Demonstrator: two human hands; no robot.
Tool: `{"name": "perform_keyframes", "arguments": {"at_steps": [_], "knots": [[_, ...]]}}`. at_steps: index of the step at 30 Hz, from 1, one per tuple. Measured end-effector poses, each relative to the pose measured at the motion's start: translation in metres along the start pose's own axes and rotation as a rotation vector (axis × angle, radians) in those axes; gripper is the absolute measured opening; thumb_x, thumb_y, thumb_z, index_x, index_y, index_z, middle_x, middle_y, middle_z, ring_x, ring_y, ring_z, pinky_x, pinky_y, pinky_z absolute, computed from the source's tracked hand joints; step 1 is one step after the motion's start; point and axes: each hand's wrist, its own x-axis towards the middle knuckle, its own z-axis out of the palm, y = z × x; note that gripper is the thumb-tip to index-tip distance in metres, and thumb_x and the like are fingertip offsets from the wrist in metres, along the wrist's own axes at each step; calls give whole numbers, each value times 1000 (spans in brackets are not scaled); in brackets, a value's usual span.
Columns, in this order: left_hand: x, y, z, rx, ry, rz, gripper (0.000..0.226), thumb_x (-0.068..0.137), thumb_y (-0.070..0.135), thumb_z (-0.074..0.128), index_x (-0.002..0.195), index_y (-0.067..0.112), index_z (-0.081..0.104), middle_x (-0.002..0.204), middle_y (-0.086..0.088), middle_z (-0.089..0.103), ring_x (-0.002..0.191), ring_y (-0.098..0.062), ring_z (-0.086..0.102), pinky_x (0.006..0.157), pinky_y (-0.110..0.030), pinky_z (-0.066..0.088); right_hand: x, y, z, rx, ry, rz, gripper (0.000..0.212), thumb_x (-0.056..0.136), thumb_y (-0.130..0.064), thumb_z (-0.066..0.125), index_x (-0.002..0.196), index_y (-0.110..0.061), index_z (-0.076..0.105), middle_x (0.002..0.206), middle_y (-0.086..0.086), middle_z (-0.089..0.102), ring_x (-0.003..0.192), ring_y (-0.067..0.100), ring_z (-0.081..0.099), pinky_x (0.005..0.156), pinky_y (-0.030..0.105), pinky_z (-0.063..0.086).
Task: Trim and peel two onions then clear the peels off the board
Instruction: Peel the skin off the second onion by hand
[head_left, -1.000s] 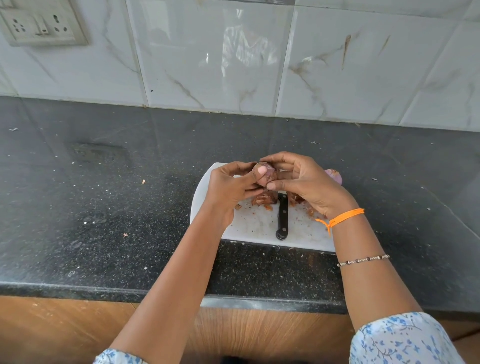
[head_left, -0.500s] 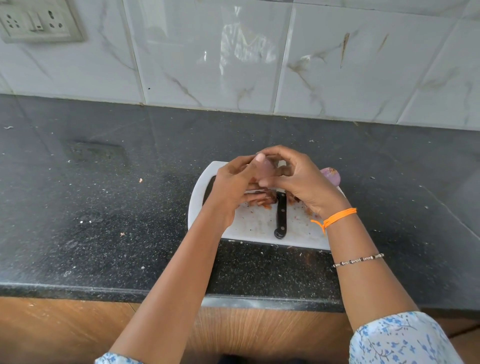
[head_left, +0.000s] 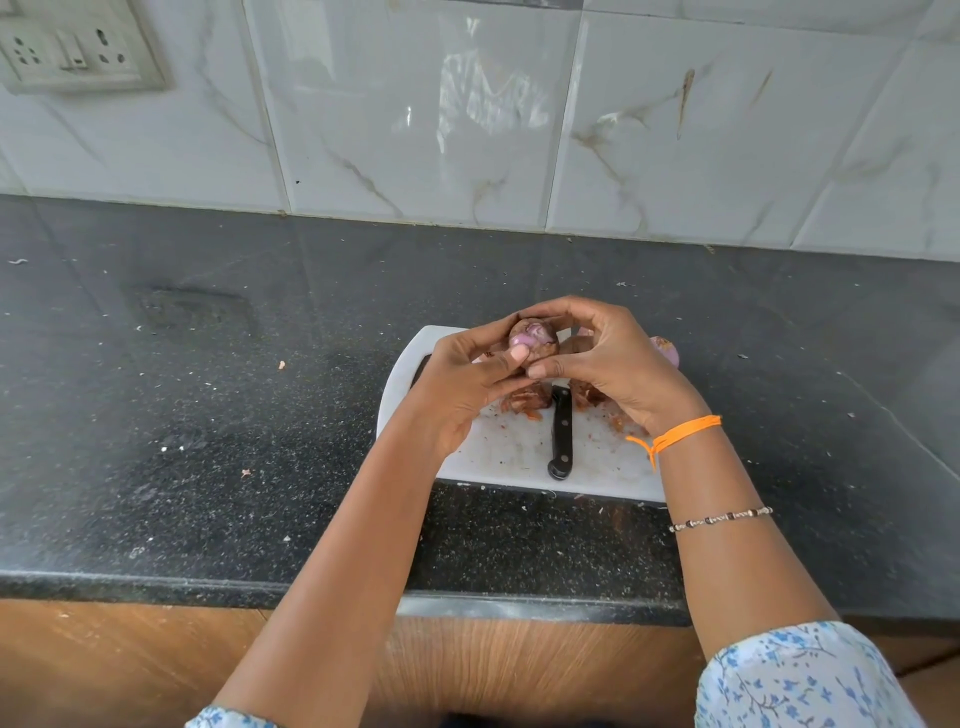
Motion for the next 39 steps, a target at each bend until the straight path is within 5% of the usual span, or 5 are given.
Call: {"name": "perform_keyframes", "arguments": {"at_steps": [9,13,19,34,39], "knots": [[-1,1,0,-28,7,14,36,92,-11,44,122,1,57,100,-8,69,86,-13,70,77,-21,57,-3,-2,-5,218,-18,12,50,66,4,77,108,-19,66,115,14,62,89,14,69,75,24,56],[-1,4,3,-85,34,-56,20,95,12,49,103,4,65,85,-6,73,79,-15,71,74,-25,58,-2,-1,-4,144,1,10,51,66,4,79,108,-20,66,117,18,60,86,11,69,76,24,56],[-2,3,3,-31,98,-59,16,81,14,66,96,8,65,80,-4,74,72,-12,71,64,-19,56,-2,-2,0,133,-64,25,48,68,3,77,107,-21,65,104,3,63,84,7,68,75,22,54],[-4,6,2,-54,133,21,14,85,-4,60,86,7,69,72,-2,73,67,-13,71,60,-19,56,-7,-5,-10,405,-122,109,50,68,-5,69,117,-16,61,110,1,69,97,15,68,77,25,56],[-4,6,4,-17,140,28,9,86,15,62,90,11,69,82,-3,73,75,-14,71,67,-23,57,-8,-1,-13,442,-140,127,52,72,-8,67,123,-15,57,112,2,68,100,19,68,84,30,56]]}}
